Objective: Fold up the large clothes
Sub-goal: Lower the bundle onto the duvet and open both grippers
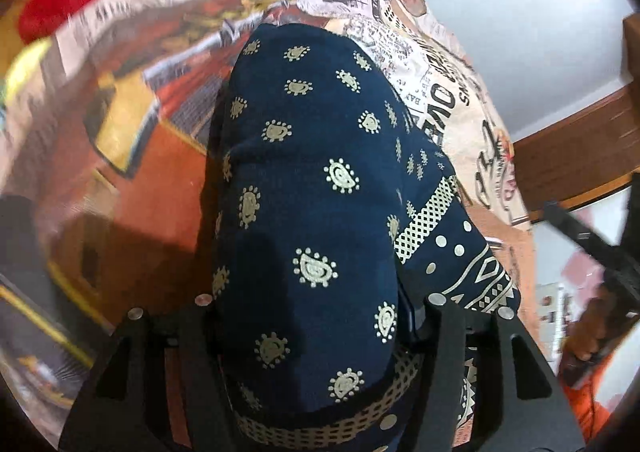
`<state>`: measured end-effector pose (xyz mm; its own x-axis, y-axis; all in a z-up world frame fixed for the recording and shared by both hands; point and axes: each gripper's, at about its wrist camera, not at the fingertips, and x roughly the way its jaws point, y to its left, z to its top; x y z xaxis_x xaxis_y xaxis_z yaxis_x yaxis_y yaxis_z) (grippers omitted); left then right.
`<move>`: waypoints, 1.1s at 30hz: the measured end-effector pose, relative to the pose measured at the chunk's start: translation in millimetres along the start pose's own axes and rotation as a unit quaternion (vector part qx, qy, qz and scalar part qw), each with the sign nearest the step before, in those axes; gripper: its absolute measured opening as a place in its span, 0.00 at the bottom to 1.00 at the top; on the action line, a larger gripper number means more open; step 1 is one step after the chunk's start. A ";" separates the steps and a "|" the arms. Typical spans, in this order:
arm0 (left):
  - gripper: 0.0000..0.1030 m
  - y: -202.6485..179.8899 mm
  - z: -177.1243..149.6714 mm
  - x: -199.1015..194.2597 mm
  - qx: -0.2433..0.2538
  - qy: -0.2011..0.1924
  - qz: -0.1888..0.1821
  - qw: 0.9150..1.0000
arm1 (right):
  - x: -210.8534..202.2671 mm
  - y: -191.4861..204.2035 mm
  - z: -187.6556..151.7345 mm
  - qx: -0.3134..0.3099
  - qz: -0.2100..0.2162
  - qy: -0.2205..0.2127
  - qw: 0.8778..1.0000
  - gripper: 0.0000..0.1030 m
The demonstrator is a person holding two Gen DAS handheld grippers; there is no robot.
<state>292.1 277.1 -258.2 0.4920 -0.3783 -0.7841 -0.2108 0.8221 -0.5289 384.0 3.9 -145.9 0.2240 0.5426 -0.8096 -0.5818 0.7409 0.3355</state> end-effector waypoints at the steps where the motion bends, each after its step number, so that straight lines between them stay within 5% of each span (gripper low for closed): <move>1: 0.57 -3.2 0.0 -3.1 0.005 -0.005 0.011 1.000 | -6.2 9.2 4.5 -0.013 0.003 -0.012 1.000 0.04; 6: 0.61 14.8 1.0 6.1 -0.029 0.004 -0.004 1.000 | -8.3 43.3 -0.1 -0.066 0.034 -0.005 0.997 0.04; 10: 0.62 29.7 -3.1 -4.0 -0.064 0.001 -0.033 0.997 | 54.0 53.7 -23.9 -0.084 0.023 0.084 0.993 0.04; 12: 0.62 29.8 -7.9 -22.8 -0.066 -0.018 -0.023 0.997 | 84.8 50.3 -39.9 -0.091 0.011 0.125 0.988 0.04; 15: 0.66 25.6 -13.0 -52.2 -0.051 -0.068 0.010 0.996 | 90.4 48.0 -47.3 -0.112 0.015 0.113 0.987 0.04; 21: 0.71 -34.8 -35.9 -65.7 0.088 -0.098 0.079 0.988 | 66.5 51.1 -39.0 -0.117 -0.008 0.124 0.985 0.04; 26: 0.81 -84.2 -69.4 -20.3 0.230 -0.080 0.121 0.962 | 43.4 74.0 -44.2 -0.139 0.022 0.093 0.986 0.04; 30: 0.94 -59.3 -89.3 1.7 0.248 -0.063 0.194 0.947 | 67.3 86.7 -68.7 -0.192 -0.011 0.138 0.972 0.04; 33: 0.94 -36.8 -91.2 -0.3 0.217 -0.061 0.169 0.960 | 73.7 78.5 -84.6 -0.212 -0.017 0.127 0.969 0.04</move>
<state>222.7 208.1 -268.1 0.5583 -0.0277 -0.8292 -0.0180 0.9988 -0.0455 288.7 68.5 -219.9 0.0803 0.3651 -0.9275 -0.8579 0.4991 0.1222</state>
